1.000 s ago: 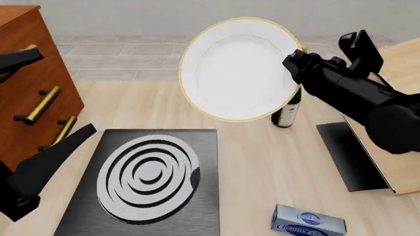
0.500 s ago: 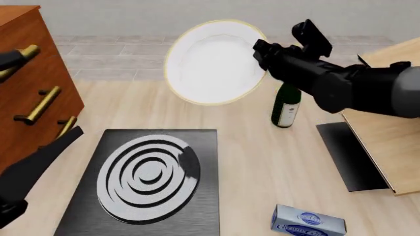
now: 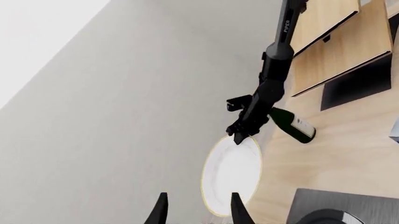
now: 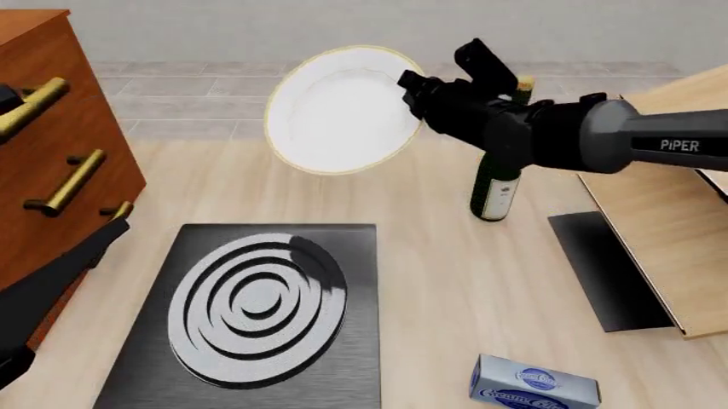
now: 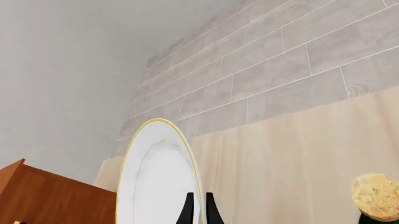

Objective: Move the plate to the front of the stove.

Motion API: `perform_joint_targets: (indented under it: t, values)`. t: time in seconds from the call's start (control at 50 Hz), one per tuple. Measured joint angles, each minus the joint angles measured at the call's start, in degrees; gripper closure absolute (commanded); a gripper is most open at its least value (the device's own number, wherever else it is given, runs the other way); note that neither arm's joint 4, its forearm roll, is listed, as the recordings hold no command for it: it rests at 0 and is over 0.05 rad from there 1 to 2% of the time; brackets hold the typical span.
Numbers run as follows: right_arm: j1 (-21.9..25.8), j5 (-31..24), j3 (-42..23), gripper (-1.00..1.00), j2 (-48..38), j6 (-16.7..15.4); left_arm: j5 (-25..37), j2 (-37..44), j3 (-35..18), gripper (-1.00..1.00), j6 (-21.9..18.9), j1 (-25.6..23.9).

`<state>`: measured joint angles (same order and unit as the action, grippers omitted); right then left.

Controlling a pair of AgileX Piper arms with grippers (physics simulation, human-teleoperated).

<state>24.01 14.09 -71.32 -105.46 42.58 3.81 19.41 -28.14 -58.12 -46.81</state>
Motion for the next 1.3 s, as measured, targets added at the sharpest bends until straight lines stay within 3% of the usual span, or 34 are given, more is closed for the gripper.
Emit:
perform_joint_targets:
  t: [0.72,1.3]
  values:
    - [2.1,0.5,-12.3,1.0,-15.9,6.0,2.1,-2.0,0.5,-1.0,0.8,2.4]
    - [2.8,0.4,-17.0,1.0,-22.5,7.2,4.0,-3.8,0.8,-1.0,1.2,4.1]
